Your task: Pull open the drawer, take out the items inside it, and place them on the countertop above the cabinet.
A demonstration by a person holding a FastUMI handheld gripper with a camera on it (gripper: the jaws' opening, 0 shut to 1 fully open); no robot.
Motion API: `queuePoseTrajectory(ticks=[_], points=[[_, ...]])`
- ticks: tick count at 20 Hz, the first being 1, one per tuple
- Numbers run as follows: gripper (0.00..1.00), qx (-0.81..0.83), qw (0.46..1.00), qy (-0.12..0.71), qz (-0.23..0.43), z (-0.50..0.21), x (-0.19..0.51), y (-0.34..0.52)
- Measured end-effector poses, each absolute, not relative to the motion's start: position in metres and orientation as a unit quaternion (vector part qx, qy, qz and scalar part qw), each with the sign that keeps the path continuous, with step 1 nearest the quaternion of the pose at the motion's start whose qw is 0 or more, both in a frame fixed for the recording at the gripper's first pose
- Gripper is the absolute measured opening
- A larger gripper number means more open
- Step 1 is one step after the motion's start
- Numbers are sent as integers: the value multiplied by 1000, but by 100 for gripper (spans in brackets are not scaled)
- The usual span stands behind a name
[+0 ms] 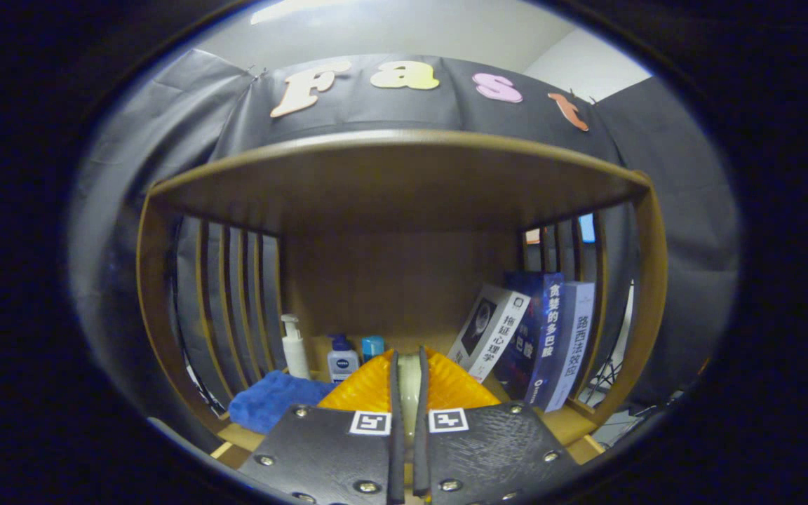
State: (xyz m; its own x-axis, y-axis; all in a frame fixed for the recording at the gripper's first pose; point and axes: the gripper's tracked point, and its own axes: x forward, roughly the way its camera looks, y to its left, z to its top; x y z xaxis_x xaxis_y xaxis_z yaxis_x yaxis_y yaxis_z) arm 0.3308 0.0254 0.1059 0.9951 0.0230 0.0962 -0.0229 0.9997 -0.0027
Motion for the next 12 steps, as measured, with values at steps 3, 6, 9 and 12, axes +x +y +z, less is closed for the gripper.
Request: queuePoseTrajectory(ticks=[3, 6, 9, 12], points=[[5, 8, 1000, -19, 8, 64, 352, 27], [6, 13, 1000, 9, 0, 19, 371, 20], [5, 21, 999, 44, 3, -31, 392, 9], [6, 48, 999, 5, 4, -23, 412, 4]])
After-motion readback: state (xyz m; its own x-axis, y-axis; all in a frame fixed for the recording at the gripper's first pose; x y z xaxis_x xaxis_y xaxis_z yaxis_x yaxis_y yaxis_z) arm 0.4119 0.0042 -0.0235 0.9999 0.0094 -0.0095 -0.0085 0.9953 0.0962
